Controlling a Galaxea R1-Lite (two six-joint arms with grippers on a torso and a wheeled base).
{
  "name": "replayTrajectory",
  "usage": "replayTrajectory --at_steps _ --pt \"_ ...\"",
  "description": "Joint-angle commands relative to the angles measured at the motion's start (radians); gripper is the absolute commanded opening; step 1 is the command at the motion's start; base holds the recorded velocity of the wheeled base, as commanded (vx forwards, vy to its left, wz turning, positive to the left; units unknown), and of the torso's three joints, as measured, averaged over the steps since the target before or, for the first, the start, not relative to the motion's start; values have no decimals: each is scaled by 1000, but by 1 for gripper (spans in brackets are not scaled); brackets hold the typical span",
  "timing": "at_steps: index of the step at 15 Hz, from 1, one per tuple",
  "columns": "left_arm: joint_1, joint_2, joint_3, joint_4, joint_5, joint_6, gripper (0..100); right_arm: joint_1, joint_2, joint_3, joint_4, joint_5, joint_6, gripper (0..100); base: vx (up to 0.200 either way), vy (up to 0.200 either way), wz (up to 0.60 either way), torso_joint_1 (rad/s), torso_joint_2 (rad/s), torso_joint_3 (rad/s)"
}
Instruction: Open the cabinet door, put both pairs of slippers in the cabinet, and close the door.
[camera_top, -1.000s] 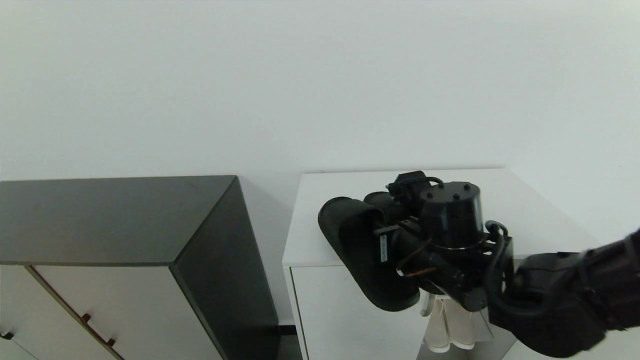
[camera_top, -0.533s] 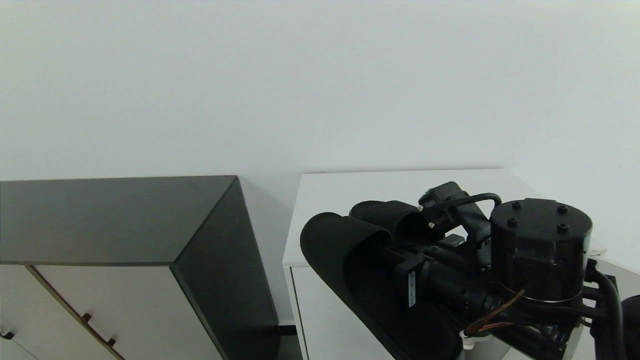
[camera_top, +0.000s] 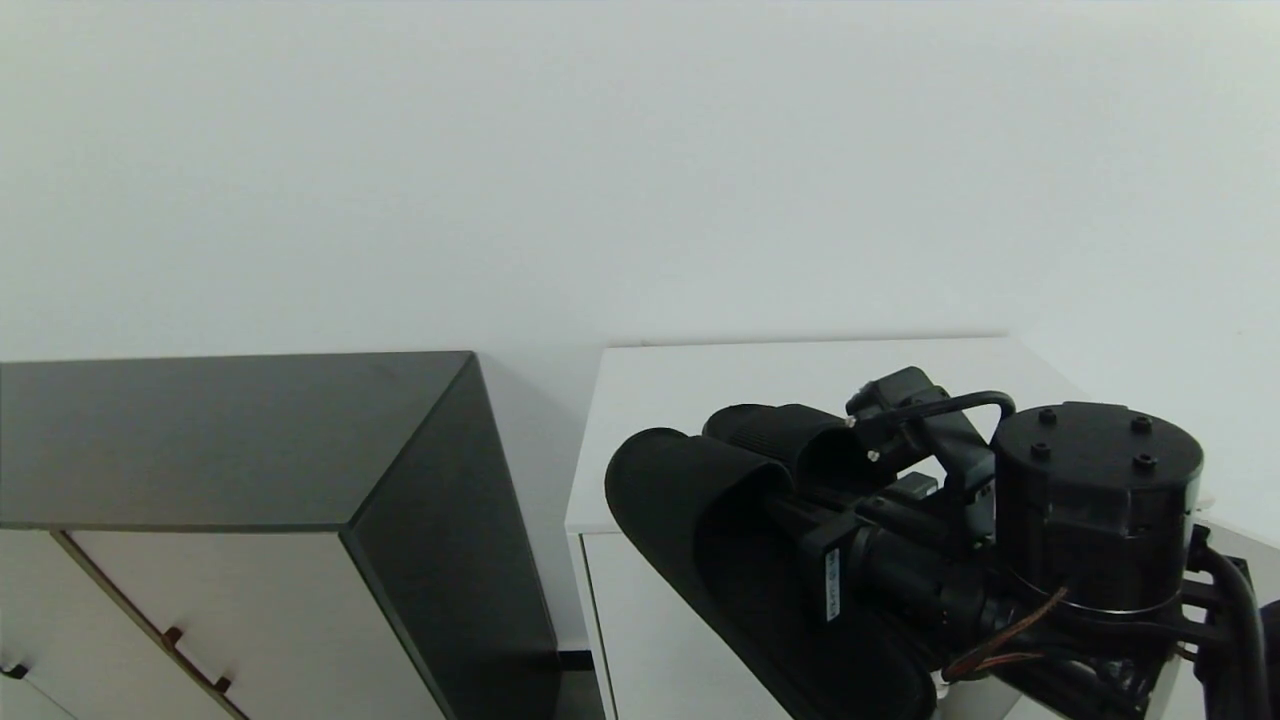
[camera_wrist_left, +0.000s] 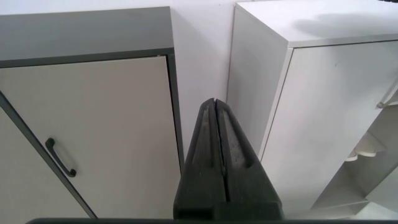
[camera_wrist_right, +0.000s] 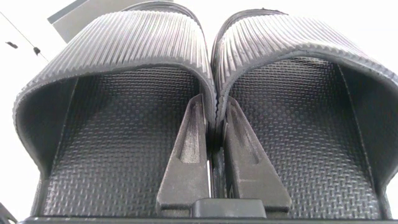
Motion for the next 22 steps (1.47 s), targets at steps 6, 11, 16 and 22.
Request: replayTrajectory --at_steps 6,11,16,22 --pt "1 1 0 0 0 0 0 0 2 8 -2 0 -9 0 -200 0 0 3 5 2" --pt "1 1 0 0 0 0 0 0 2 8 -2 0 -9 0 -200 0 0 0 2 3" --pt "1 1 0 0 0 0 0 0 2 14 -4 0 -10 0 -40 0 0 0 0 0" --pt "1 1 0 0 0 0 0 -2 5 14 -4 0 -10 0 0 0 0 0 0 0"
